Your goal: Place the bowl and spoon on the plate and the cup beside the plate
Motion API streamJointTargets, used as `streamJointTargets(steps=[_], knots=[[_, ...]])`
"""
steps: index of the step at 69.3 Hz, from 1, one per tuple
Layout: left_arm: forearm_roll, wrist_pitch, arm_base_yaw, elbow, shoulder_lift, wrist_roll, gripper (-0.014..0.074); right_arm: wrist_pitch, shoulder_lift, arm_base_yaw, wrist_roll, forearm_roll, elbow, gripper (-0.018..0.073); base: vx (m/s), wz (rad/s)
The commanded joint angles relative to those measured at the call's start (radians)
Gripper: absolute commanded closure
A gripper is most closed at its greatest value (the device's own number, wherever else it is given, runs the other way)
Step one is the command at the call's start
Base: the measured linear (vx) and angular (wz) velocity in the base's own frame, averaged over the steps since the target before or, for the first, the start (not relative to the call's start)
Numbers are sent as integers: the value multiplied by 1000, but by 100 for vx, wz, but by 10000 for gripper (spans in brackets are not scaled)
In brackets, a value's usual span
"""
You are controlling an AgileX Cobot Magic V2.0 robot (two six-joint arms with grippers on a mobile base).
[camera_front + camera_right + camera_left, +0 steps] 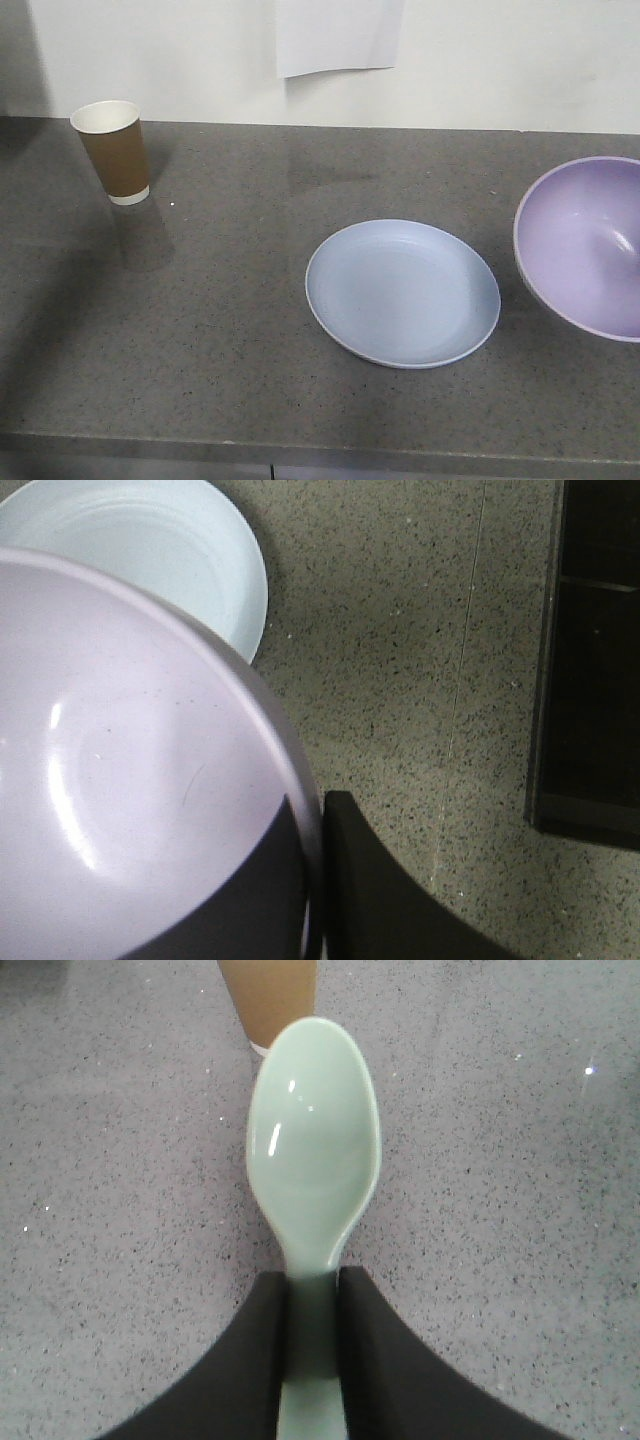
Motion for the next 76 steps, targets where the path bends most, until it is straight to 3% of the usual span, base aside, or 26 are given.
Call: streamJointTargets(steps=[1,76], knots=[[1,-58,-2,-26,-17,-4,603,-31,-19,-4,-2,5,-27,565,9,-2],[1,-58,-2,-26,-17,-4,603,-31,-19,-4,-2,3,-27,565,5,-1]])
